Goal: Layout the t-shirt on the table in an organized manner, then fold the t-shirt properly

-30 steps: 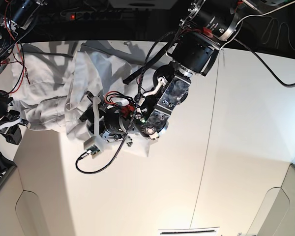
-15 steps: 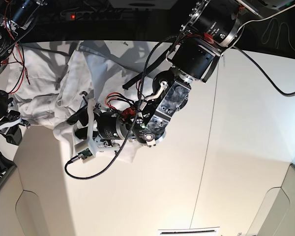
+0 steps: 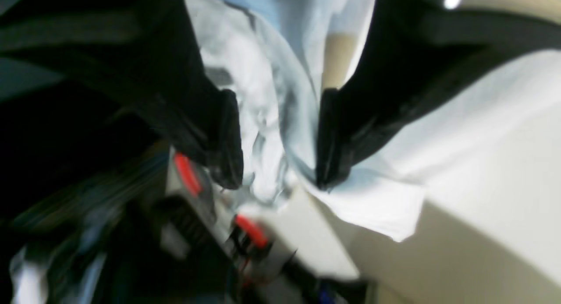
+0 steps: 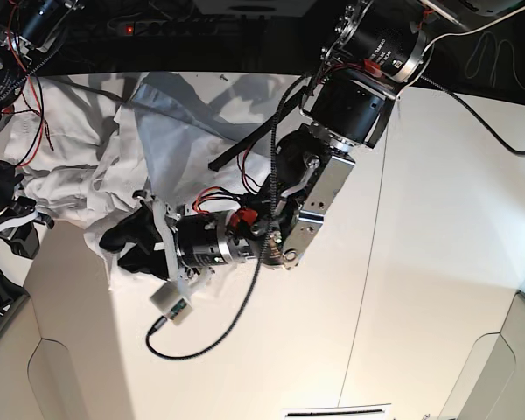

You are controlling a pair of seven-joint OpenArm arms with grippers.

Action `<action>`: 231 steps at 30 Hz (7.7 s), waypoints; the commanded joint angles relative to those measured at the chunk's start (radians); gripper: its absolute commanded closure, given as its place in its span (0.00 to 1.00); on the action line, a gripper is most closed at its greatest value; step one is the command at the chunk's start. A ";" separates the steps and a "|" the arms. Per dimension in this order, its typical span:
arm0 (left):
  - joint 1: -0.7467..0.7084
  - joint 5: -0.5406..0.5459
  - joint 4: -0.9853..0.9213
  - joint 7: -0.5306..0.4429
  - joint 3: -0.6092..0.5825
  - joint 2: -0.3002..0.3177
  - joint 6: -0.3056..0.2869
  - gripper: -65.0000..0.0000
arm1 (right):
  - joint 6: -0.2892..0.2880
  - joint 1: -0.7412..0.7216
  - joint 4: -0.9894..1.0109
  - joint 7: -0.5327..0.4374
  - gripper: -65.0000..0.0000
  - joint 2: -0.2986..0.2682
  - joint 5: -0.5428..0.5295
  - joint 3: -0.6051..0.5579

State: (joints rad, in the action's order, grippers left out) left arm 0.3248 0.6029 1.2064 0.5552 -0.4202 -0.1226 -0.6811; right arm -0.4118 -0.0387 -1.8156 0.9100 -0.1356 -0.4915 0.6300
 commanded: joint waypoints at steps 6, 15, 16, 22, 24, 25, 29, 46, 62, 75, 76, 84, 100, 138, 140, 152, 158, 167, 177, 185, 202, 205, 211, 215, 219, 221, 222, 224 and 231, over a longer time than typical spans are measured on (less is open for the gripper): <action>0.024 0.087 0.019 0.050 0.159 -0.010 -0.017 0.53 | -0.008 -0.014 -0.018 -0.023 1.00 -0.013 -0.019 0.003; 0.022 0.189 0.019 0.183 0.209 -0.009 -0.017 0.53 | -0.008 -0.016 -0.018 -0.023 1.00 -0.013 -0.039 0.003; 0.022 0.129 0.019 0.160 0.209 -0.009 -0.017 0.53 | -0.008 -0.016 -0.018 -0.023 1.00 -0.013 -0.039 0.003; 0.022 -0.193 -0.093 -0.023 0.116 0.015 -0.017 0.86 | -0.008 -0.016 -0.018 -0.023 1.00 -0.013 -0.040 0.003; 0.022 -0.328 -0.171 -0.115 0.068 0.026 0.046 1.00 | -0.008 -0.016 -0.018 -0.018 1.00 -0.013 -0.040 0.003; 0.022 -0.389 -0.210 -0.150 0.048 0.031 0.098 1.00 | -0.008 -0.016 -0.018 -0.010 1.00 -0.013 -0.040 0.003; 0.022 -0.547 -0.324 -0.192 -0.003 0.063 0.342 1.00 | -0.022 -0.016 -0.018 0.033 1.00 -0.013 -0.059 0.003; 0.003 -0.679 -0.345 -0.066 -0.004 0.267 0.799 1.00 | -0.118 -0.096 0.281 0.057 0.59 -0.016 -0.216 -0.004; -0.049 -0.674 -0.344 -0.092 -0.004 0.250 0.720 1.00 | -0.131 -0.447 1.044 -0.153 0.53 -0.082 0.006 -0.153; -0.048 -0.641 -0.343 -0.087 -0.004 0.250 0.680 1.00 | -0.150 -0.460 1.131 -0.154 0.53 0.003 -0.061 -0.193; -0.048 -0.641 -0.343 -0.086 -0.004 0.250 0.666 1.00 | -0.150 -0.463 1.131 -0.154 0.53 0.012 -0.058 -0.209; -0.068 -0.636 -0.341 -0.038 -0.004 0.222 0.608 1.00 | -0.149 -0.470 1.131 -0.197 0.53 0.039 -0.030 -0.287; -0.292 -0.562 -0.049 -0.001 -0.004 0.218 0.512 1.00 | -0.150 -0.445 0.759 0.008 1.00 0.037 -0.058 -0.286; -0.292 -0.525 0.315 0.076 0.054 0.242 0.512 1.00 | -0.150 -0.368 0.548 0.126 1.00 0.266 -0.159 -0.747; -0.293 -0.525 0.315 0.082 0.088 0.242 0.512 1.00 | -0.150 -0.368 0.548 0.126 1.00 0.266 -0.158 -0.747; -0.307 -0.391 0.315 0.101 0.339 0.243 0.387 1.00 | -0.150 -0.368 0.548 0.118 1.00 0.263 -0.117 -0.745; -0.371 -0.317 0.278 0.048 0.417 0.288 0.380 1.00 | -0.149 -0.368 0.548 0.118 1.00 0.264 -0.117 -0.745; -0.389 -0.213 0.088 -0.016 0.454 0.280 0.373 1.00 | -0.149 -0.365 0.548 0.107 1.00 0.288 -0.117 -0.750; -0.386 -0.187 0.087 -0.012 0.454 0.256 0.346 1.00 | -0.045 -0.362 0.569 -0.005 1.00 0.287 0.047 -0.910; -0.383 -0.177 0.087 -0.012 0.454 0.256 0.347 1.00 | -0.010 -0.363 0.645 -0.087 1.00 0.288 0.089 -1.035; -0.383 -0.172 0.087 -0.012 0.454 0.256 0.348 1.00 | -0.023 -0.365 0.750 -0.170 1.00 0.288 -0.164 -1.080; -0.383 -0.172 0.087 -0.012 0.454 0.256 0.348 1.00 | -0.023 -0.367 0.750 -0.178 1.00 0.288 -0.222 -1.080; -0.383 -0.172 0.087 -0.013 0.454 0.256 0.347 1.00 | -0.113 -0.371 0.743 -0.180 0.90 0.288 -0.330 -1.080; -0.383 -0.172 0.087 -0.013 0.454 0.256 0.348 1.00 | -0.153 -0.371 0.706 -0.179 0.82 0.288 -0.385 -1.080; -0.383 -0.166 0.087 -0.013 0.454 0.256 0.348 1.00 | -0.153 -0.371 0.600 -0.172 0.82 0.288 -0.384 -1.080; -0.383 -0.164 0.087 -0.013 0.454 0.256 0.347 1.00 | -0.153 -0.371 0.528 -0.163 0.82 0.288 -0.383 -1.080; -0.383 -0.165 0.087 -0.013 0.454 0.255 0.347 1.00 | -0.153 -0.371 0.492 -0.155 0.82 0.288 -0.383 -1.080; -0.383 -0.165 0.087 -0.013 0.454 0.256 0.347 1.00 | -0.153 -0.370 0.426 -0.140 0.82 0.288 -0.374 -1.080; -0.383 -0.165 0.087 -0.013 0.454 0.255 0.348 1.00 | -0.153 -0.370 0.352 -0.127 0.55 0.288 -0.301 -1.080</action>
State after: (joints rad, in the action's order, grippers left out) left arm -0.0521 0.6071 1.3136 0.4694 0.0418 0.1341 -0.4339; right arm -0.4831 -0.3634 -1.3994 0.9218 0.0910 -0.5243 -0.4423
